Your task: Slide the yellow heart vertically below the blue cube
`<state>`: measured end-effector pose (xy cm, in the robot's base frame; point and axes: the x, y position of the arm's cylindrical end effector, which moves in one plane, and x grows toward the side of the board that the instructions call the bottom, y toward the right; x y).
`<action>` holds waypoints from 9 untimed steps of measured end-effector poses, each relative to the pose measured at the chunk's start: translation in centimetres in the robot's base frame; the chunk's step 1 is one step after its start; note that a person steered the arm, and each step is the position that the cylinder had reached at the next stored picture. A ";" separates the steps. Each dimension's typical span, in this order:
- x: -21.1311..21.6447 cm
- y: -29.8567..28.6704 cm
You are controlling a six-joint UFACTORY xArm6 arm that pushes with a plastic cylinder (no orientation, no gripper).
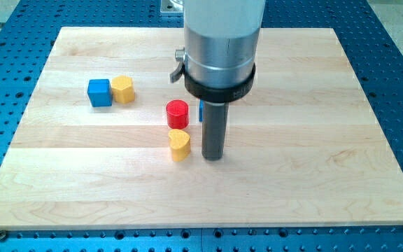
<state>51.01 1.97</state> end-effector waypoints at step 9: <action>2.4 -23.5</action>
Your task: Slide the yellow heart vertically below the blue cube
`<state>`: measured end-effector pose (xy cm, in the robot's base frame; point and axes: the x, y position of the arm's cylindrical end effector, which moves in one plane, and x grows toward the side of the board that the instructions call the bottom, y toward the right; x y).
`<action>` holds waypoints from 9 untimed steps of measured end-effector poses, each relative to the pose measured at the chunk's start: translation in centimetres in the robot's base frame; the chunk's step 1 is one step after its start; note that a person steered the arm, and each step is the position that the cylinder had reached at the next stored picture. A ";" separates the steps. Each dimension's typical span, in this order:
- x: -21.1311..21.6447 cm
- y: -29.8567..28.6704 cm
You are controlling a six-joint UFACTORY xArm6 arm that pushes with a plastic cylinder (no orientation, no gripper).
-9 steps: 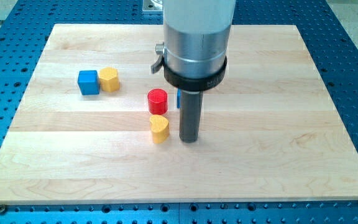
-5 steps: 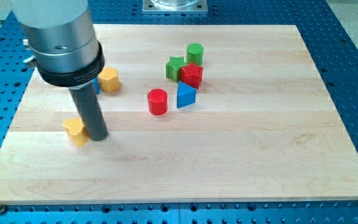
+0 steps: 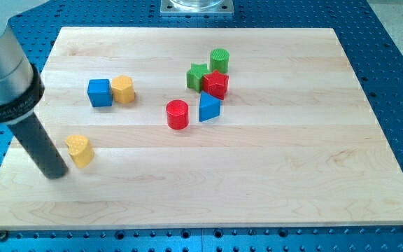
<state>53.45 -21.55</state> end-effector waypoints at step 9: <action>-3.3 4.2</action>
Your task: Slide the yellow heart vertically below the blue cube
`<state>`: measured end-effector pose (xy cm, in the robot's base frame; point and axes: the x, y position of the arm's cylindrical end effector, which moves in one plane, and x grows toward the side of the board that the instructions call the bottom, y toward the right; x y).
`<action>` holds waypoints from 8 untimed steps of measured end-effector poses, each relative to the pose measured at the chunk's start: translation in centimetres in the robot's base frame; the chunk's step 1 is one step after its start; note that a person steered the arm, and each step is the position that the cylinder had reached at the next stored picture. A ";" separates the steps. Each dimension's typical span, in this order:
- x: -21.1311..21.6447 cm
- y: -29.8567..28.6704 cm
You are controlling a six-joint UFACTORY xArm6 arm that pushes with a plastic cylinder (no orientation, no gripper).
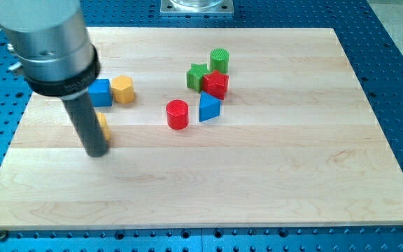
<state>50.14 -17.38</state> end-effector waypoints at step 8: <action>-9.2 10.2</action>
